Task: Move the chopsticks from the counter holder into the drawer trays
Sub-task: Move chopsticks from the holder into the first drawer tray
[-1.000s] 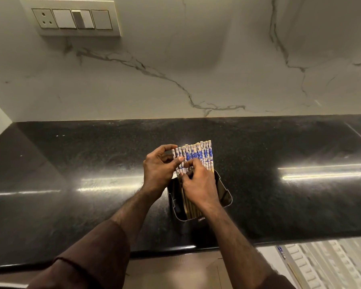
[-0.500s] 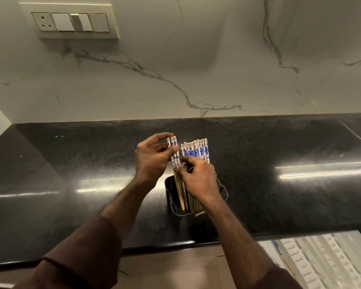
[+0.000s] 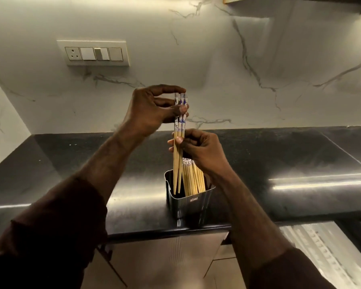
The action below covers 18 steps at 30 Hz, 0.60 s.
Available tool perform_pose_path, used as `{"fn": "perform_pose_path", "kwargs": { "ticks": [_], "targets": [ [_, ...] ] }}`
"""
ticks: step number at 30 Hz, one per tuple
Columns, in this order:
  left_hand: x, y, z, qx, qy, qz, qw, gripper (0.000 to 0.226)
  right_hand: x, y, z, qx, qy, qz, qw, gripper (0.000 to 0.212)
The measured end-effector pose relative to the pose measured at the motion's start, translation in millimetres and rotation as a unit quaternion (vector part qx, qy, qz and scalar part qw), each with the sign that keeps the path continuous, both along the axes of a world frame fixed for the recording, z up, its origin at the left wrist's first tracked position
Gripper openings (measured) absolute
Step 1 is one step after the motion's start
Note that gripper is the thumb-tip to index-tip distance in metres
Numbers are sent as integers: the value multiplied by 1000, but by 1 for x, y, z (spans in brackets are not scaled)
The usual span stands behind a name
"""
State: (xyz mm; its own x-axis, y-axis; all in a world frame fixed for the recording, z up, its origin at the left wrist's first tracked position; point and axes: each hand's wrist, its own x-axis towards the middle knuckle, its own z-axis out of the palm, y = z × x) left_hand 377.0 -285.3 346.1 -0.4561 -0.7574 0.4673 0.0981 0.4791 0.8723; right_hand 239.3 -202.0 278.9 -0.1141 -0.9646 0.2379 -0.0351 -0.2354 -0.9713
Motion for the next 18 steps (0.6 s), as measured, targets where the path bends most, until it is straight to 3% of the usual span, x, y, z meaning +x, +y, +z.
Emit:
{"fn": "perform_pose_path", "kwargs": {
  "ticks": [8,14,18],
  "targets": [
    [7,74,59,-53,22,-33,998,39,7,71,31,-27,-10,32,999,14],
    [-2,130,76,-22,25,-68,997,57,-2,124,54,-46,-6,18,999,12],
    [-17,170,77,-7,-19,-77,997,40,-18,162,65,-53,-1,17,998,13]
  ]
}}
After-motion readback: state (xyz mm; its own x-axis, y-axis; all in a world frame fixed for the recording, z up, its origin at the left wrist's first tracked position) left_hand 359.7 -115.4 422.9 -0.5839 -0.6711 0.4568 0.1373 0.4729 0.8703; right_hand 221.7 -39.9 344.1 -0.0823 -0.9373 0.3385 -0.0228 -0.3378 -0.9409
